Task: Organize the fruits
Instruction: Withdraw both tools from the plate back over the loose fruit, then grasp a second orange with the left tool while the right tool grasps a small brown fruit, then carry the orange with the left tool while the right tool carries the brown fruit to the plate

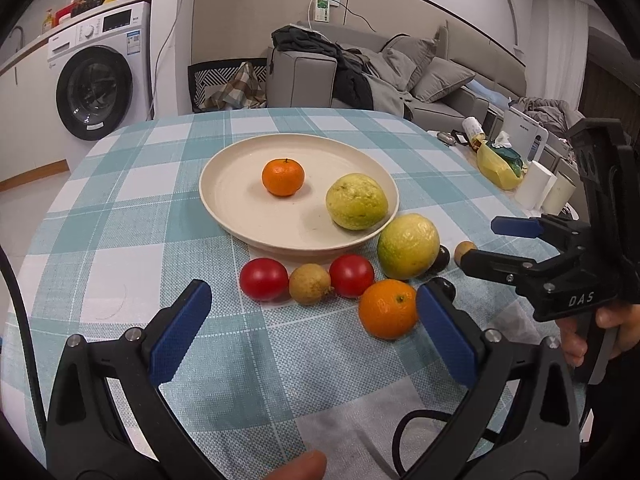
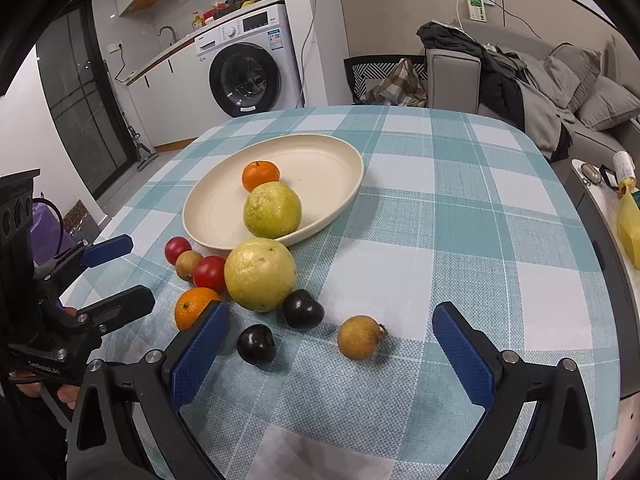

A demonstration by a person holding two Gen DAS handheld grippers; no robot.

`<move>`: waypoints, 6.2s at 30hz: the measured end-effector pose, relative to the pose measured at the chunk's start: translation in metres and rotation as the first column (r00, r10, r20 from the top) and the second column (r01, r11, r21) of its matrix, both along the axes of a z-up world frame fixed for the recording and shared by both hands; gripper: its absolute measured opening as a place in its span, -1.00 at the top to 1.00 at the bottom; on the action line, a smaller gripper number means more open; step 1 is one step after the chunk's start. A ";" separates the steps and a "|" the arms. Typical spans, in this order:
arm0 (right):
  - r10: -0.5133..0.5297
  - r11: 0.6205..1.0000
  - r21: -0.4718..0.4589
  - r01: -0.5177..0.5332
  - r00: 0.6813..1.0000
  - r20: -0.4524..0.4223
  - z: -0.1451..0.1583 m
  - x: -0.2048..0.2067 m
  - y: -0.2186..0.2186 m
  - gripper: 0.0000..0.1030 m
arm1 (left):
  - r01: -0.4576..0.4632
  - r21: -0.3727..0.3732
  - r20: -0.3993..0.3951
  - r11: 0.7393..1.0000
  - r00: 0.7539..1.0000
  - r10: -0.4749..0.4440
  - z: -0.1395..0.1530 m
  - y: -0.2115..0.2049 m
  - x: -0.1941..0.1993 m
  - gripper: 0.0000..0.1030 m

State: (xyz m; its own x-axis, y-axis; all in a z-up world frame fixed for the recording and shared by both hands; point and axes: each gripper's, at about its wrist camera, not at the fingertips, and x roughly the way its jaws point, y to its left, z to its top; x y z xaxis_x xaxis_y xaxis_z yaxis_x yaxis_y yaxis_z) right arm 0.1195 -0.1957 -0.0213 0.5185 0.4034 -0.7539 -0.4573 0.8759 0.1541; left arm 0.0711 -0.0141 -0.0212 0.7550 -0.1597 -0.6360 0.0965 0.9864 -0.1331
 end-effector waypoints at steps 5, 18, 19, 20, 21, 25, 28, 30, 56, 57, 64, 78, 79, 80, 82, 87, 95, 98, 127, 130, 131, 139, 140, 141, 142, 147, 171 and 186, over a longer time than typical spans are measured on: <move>-0.041 0.997 -0.059 0.039 0.999 -0.033 -0.009 0.004 -0.008 -0.99 | 0.021 0.018 -0.001 1.000 1.000 -0.021 -0.001 -0.005 0.001 -0.97; 0.007 0.999 -0.042 -0.010 0.997 -0.071 -0.014 0.005 -0.010 -0.49 | 0.083 0.016 -0.039 0.996 0.996 -0.083 -0.006 -0.013 0.005 -0.79; 0.018 0.999 -0.036 -0.021 0.997 -0.072 -0.014 0.005 -0.009 -0.45 | 0.089 0.012 -0.054 0.996 0.995 -0.088 -0.008 -0.015 0.007 -0.76; 0.027 0.999 -0.033 -0.029 0.997 -0.072 -0.014 0.004 -0.009 -0.38 | 0.097 0.011 -0.068 0.995 0.993 -0.096 -0.010 -0.017 0.009 -0.71; 0.032 0.999 -0.035 -0.035 0.997 -0.073 -0.014 0.003 -0.008 -0.35 | 0.105 0.013 -0.080 0.994 0.991 -0.103 -0.012 -0.020 0.010 -0.64; 0.029 0.999 -0.038 -0.032 0.997 -0.078 -0.016 0.004 -0.008 -0.16 | 0.112 0.060 -0.101 0.992 0.989 -0.105 -0.016 -0.031 0.011 -0.58; 0.028 0.999 -0.021 -0.030 0.996 -0.081 -0.014 0.004 -0.010 -0.13 | 0.120 0.052 -0.105 0.991 0.988 -0.114 -0.017 -0.033 0.012 -0.53; 0.028 0.999 -0.025 -0.030 0.996 -0.079 -0.014 0.004 -0.009 -0.12 | 0.122 0.053 -0.113 0.991 0.987 -0.116 -0.018 -0.034 0.013 -0.49; 0.032 0.999 -0.032 -0.035 0.997 -0.074 -0.018 0.005 -0.008 0.11 | 0.172 0.010 -0.156 0.985 0.973 -0.168 -0.024 -0.046 0.018 0.07; 0.032 0.999 -0.032 -0.035 0.997 -0.074 -0.018 0.005 -0.008 0.11 | 0.176 0.008 -0.157 0.984 0.972 -0.172 -0.024 -0.045 0.019 0.16; 0.035 0.999 -0.032 -0.037 0.997 -0.074 -0.017 0.004 -0.008 0.11 | 0.188 -0.006 -0.156 0.982 0.970 -0.186 -0.024 -0.046 0.018 0.25; 0.031 0.998 -0.046 -0.034 0.997 -0.065 -0.019 0.005 -0.006 0.43 | 0.187 -0.025 -0.131 0.982 0.973 -0.188 -0.019 -0.045 0.015 0.26; 0.032 0.998 -0.047 -0.034 0.998 -0.056 -0.018 0.004 -0.006 0.43 | 0.185 -0.023 -0.127 0.982 0.974 -0.186 -0.018 -0.044 0.014 0.26; 0.032 0.998 -0.045 -0.035 0.998 -0.054 -0.017 0.003 -0.006 0.43 | 0.184 -0.023 -0.124 0.983 0.975 -0.185 -0.018 -0.044 0.014 0.26; 0.033 0.999 -0.040 -0.035 0.998 -0.048 -0.016 0.002 -0.006 0.43 | 0.182 -0.026 -0.119 0.983 0.976 -0.184 -0.017 -0.043 0.013 0.26; 0.030 0.999 -0.023 -0.031 0.999 -0.033 -0.011 0.001 -0.008 0.43 | 0.173 -0.029 -0.103 0.985 0.979 -0.175 -0.013 -0.039 0.012 0.26; 0.033 0.999 -0.004 -0.033 0.999 -0.013 -0.007 -0.001 -0.006 0.43 | 0.149 -0.032 -0.075 0.988 0.986 -0.151 -0.006 -0.031 0.011 0.26; 0.037 0.999 0.006 -0.037 0.999 -0.001 -0.005 -0.003 -0.005 0.43 | 0.132 -0.026 -0.062 0.991 0.989 -0.133 -0.004 -0.027 0.011 0.26; 0.099 0.990 0.089 -0.108 0.989 0.107 0.023 -0.008 0.027 0.43 | 0.007 -0.003 0.008 1.000 1.000 -0.007 0.013 0.012 0.027 0.26; 0.102 0.990 0.091 -0.112 0.988 0.113 0.025 -0.004 0.029 0.43 | -0.002 -0.003 0.012 1.000 1.000 0.002 0.015 0.014 0.032 0.26; 0.103 0.989 0.091 -0.114 0.988 0.114 0.026 -0.003 0.030 0.43 | -0.004 -0.004 0.013 1.000 1.000 0.004 0.015 0.014 0.034 0.26; 0.109 0.989 0.090 -0.121 0.986 0.126 0.029 0.007 0.035 0.43 | -0.016 -0.009 0.026 1.000 1.000 0.017 0.019 0.021 0.051 0.26; 0.108 0.989 0.091 -0.121 0.986 0.128 0.029 0.009 0.036 0.43 | -0.018 -0.007 0.026 1.000 0.999 0.019 0.019 0.021 0.053 0.26; 0.110 0.988 0.091 -0.122 0.986 0.127 0.029 0.011 0.036 0.43 | -0.021 -0.005 0.026 1.000 0.999 0.021 0.020 0.022 0.055 0.26; 0.109 0.988 0.092 -0.121 0.986 0.127 0.029 0.013 0.037 0.43 | -0.021 -0.003 0.028 1.000 0.999 0.021 0.021 0.023 0.058 0.26; 0.112 0.988 0.090 -0.124 0.985 0.133 0.030 0.023 0.040 0.43 | -0.031 -0.005 0.029 0.999 0.999 0.032 0.021 0.027 0.067 0.26; 0.101 0.989 0.101 -0.112 0.989 0.104 0.016 0.065 0.037 0.43 | -0.039 -0.004 -0.020 0.999 0.999 0.039 -0.003 0.026 0.101 0.26; 0.076 0.993 0.079 -0.082 0.995 0.067 0.002 0.077 0.037 0.43 | -0.041 0.022 -0.035 0.999 0.999 0.042 -0.009 0.024 0.104 0.26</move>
State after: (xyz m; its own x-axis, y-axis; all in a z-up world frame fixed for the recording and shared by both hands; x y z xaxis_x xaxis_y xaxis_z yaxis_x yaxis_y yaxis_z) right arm 0.1963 -0.1586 -0.0193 0.5283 0.5041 -0.6832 -0.5357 0.8222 0.1923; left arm 0.1746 0.0097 -0.0301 0.7379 -0.1150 -0.6651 0.0508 0.9921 -0.1151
